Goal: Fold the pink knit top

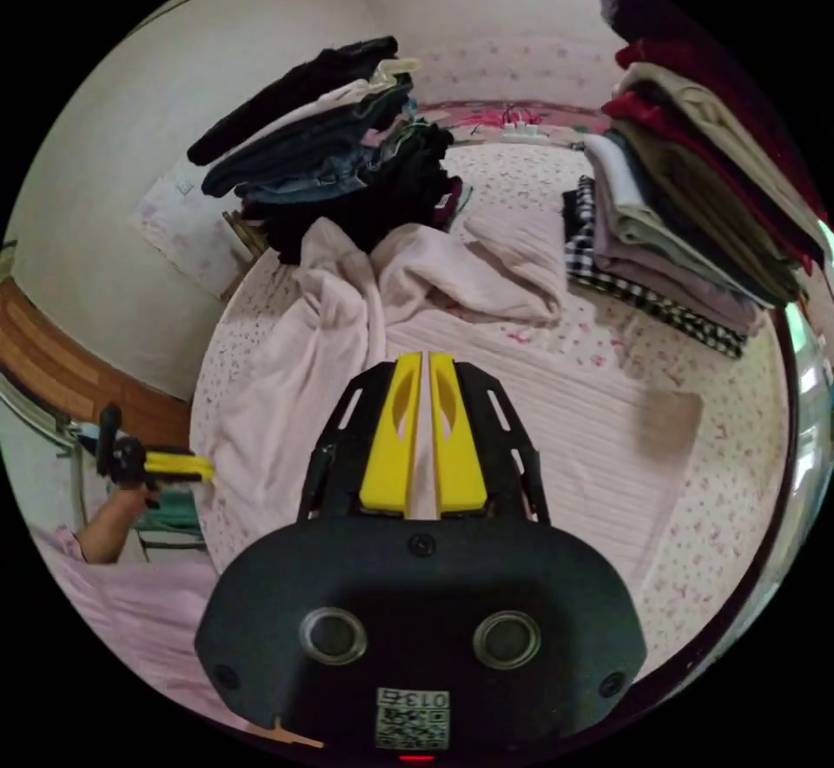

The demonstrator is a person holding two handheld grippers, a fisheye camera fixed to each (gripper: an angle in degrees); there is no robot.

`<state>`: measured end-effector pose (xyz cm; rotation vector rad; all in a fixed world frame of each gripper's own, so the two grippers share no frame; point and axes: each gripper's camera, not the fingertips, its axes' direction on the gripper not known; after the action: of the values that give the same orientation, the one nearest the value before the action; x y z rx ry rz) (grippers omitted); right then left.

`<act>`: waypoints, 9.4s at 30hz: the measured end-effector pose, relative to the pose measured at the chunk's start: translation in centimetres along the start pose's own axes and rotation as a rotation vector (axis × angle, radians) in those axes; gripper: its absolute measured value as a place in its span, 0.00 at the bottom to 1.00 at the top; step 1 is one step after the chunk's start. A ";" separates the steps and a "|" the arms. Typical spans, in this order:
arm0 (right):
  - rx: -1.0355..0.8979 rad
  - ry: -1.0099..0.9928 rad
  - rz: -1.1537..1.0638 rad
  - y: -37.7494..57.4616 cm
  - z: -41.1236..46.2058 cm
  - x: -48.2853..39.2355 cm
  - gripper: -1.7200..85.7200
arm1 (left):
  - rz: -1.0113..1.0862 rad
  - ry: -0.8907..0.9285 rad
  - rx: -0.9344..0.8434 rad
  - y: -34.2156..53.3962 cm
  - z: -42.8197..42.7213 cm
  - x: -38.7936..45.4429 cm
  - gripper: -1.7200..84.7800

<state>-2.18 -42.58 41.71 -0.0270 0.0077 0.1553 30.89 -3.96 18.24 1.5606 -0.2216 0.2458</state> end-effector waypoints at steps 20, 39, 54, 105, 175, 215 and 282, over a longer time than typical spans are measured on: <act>-0.038 0.064 0.503 36.0 -13.9 16.3 0.15 | -0.148 0.096 -0.025 -1.3 -1.9 -7.3 0.13; -0.032 -0.055 0.512 39.8 -14.9 18.6 0.12 | -0.238 0.067 -0.040 -2.6 -1.9 -8.1 0.13; -0.068 -0.045 0.486 38.6 -16.2 17.4 0.10 | -0.226 0.076 -0.034 -3.3 -1.7 -8.3 0.12; -0.113 0.230 0.018 21.7 -16.0 3.6 0.03 | 0.233 -0.173 0.155 1.1 -3.7 14.3 0.02; -0.031 -0.007 0.377 27.6 -12.7 20.9 0.05 | 0.597 -0.650 0.077 5.9 2.2 31.8 0.03; -0.485 -0.390 -0.332 10.8 6.7 -0.3 0.05 | 0.795 -0.343 0.175 6.4 -1.4 28.7 0.04; -0.203 0.326 -0.006 29.8 -9.5 0.4 0.02 | 0.447 -0.343 0.146 0.2 6.8 22.7 0.02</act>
<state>-6.48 -13.33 31.44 -0.2550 0.3170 0.1442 52.61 -10.43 25.09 1.6797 -0.8412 0.3475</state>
